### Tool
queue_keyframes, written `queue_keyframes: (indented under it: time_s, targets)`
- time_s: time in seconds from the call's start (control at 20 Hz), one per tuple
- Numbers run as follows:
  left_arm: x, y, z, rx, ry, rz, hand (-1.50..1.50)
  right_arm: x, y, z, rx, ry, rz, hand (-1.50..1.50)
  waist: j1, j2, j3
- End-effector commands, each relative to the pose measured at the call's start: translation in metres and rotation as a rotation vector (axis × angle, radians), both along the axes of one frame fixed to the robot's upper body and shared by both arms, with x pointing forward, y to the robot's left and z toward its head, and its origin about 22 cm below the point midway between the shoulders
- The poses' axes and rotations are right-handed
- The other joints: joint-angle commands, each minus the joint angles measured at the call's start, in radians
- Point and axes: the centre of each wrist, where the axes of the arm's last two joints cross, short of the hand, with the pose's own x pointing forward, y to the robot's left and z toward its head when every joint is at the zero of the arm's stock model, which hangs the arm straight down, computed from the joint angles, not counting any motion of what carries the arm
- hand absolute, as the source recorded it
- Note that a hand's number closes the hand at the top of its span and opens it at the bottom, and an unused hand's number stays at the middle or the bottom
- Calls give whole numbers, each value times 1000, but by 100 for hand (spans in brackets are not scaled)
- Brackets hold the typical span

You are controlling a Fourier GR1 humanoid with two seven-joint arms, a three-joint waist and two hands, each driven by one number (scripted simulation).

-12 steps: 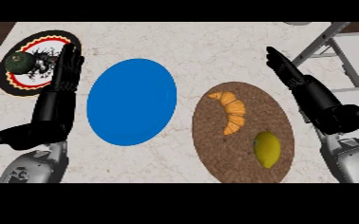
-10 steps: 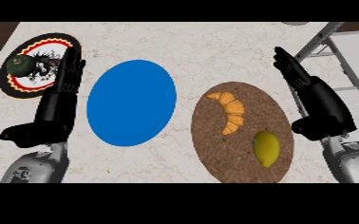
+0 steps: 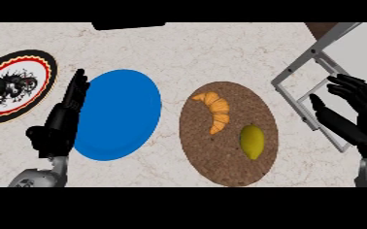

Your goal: Pick the lemon from the placemat and place it in the tiered shelf

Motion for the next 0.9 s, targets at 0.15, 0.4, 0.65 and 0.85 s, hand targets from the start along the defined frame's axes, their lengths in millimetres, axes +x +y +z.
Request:
queue_keyframes:
  time_s: [0.15, 0.4, 0.65, 0.85]
  targets:
    - [-4, 1, -13, -2, 70, -16, 0, -68, -26, -62, -66, -18, -668, -150, -4, 14, 39]
    - [-1, -17, -11, 11, 75, -107, 0, -108, 11, -61, -17, -160, -697, -150, 85, 11, 41]
    - [3, -32, -22, -7, 104, -146, 0, -141, 27, -42, -73, 59, -455, -150, 118, 19, 36]
    - [17, -31, -8, 16, 82, -166, 0, -141, 42, -11, -120, 144, -437, -150, 139, 24, 35]
